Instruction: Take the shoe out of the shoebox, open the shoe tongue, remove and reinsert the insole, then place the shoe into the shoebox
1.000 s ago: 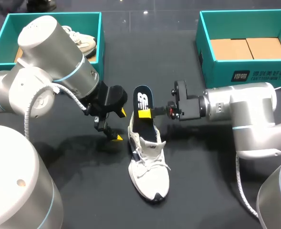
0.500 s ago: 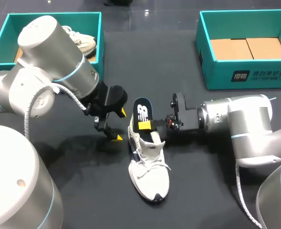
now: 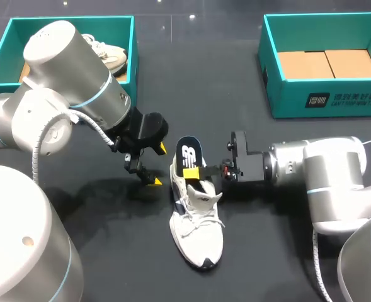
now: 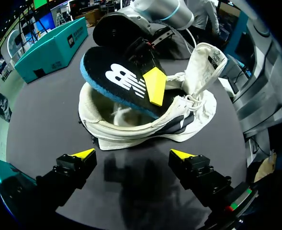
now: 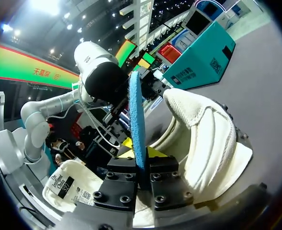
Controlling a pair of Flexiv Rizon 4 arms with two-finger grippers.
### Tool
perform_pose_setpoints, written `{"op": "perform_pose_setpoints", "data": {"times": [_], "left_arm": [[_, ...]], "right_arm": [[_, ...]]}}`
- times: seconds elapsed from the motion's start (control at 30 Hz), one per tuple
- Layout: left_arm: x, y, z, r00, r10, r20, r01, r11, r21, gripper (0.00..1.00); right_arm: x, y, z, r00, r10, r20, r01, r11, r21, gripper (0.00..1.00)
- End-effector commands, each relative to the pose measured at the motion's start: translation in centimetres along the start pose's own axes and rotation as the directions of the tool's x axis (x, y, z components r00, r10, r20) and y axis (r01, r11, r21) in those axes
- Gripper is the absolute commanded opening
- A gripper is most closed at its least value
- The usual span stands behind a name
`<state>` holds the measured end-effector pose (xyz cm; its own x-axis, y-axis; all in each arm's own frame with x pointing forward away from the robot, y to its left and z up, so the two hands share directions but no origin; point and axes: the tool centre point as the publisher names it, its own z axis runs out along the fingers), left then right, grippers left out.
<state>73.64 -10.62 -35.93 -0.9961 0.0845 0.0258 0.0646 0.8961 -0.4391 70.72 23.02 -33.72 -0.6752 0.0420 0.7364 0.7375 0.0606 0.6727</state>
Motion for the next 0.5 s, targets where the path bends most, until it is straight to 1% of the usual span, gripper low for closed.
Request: {"op": "perform_pose_setpoints", "data": {"times": [0.03,0.1,0.2,0.5], "left_arm": [[0.0,0.1,0.0,1.0,0.001,0.0,-0.001,1.0,0.0,1.0],[0.0,0.1,0.0,1.0,0.001,0.0,-0.001,1.0,0.0,1.0],[0.0,0.1,0.0,1.0,0.001,0.0,-0.001,1.0,0.0,1.0],[0.0,0.1,0.0,1.0,0.001,0.0,-0.001,1.0,0.0,1.0]], "right_arm": [[0.0,0.0,0.3,1.0,-0.003,0.001,0.003,1.0,0.01,0.3],[-0.1,0.3,0.4,1.0,-0.009,-0.002,0.009,1.0,0.016,0.35],[-0.1,1.0,0.4,1.0,-0.023,-0.003,0.023,0.999,0.025,0.37],[-0.3,3.1,-0.1,0.998,-0.065,0.022,0.064,0.997,0.046,0.37]]}}
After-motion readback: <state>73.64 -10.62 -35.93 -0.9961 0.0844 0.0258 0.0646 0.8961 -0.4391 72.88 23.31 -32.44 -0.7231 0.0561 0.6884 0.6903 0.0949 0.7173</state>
